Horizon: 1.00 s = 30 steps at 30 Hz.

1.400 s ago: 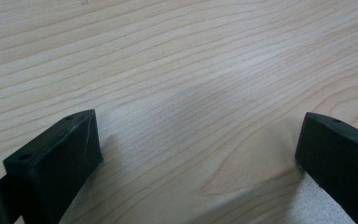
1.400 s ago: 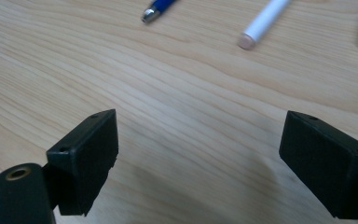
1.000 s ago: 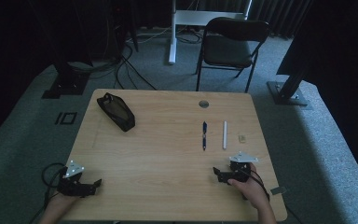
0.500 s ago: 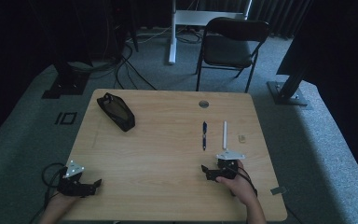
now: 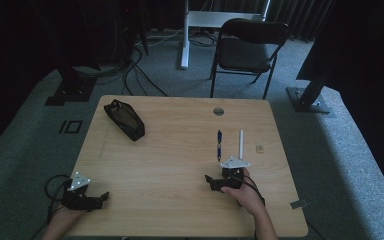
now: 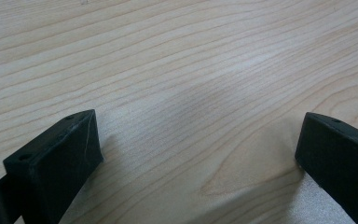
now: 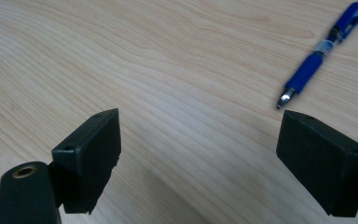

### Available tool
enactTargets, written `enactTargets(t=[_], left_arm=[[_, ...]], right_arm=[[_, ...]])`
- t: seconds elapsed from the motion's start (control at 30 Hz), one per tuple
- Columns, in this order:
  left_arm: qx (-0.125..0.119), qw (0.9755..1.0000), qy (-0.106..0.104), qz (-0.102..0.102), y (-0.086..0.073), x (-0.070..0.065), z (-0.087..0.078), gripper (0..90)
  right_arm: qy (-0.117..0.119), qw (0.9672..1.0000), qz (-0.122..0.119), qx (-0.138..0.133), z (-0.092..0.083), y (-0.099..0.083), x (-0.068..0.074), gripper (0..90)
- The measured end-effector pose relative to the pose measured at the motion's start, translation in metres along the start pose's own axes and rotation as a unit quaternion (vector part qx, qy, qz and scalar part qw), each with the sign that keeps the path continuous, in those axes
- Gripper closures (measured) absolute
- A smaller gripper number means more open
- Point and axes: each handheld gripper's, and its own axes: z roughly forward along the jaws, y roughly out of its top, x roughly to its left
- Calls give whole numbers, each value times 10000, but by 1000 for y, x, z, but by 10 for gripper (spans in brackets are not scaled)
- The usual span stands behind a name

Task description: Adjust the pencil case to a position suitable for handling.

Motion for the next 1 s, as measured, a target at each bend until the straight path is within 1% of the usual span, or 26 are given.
enactTargets(t=[0.23,0.53,0.7,0.83,1.0], left_arm=[[8,10000,1,-3,0,0,0,2],[9,10000,-1,-3,0,0,0,2],[16,10000,0,-1,0,0,0,1],[8,10000,-3,-7,0,0,0,2],[7,10000,-4,-7,0,0,0,2]], right_arm=[[72,10000,-45,-10,10,8,6,133],[179,9996,-205,-37,20,20,17,137],[231,9995,-214,-56,26,26,23,137],[242,9992,-292,-89,31,32,28,140],[300,9990,-317,-93,40,37,33,140]])
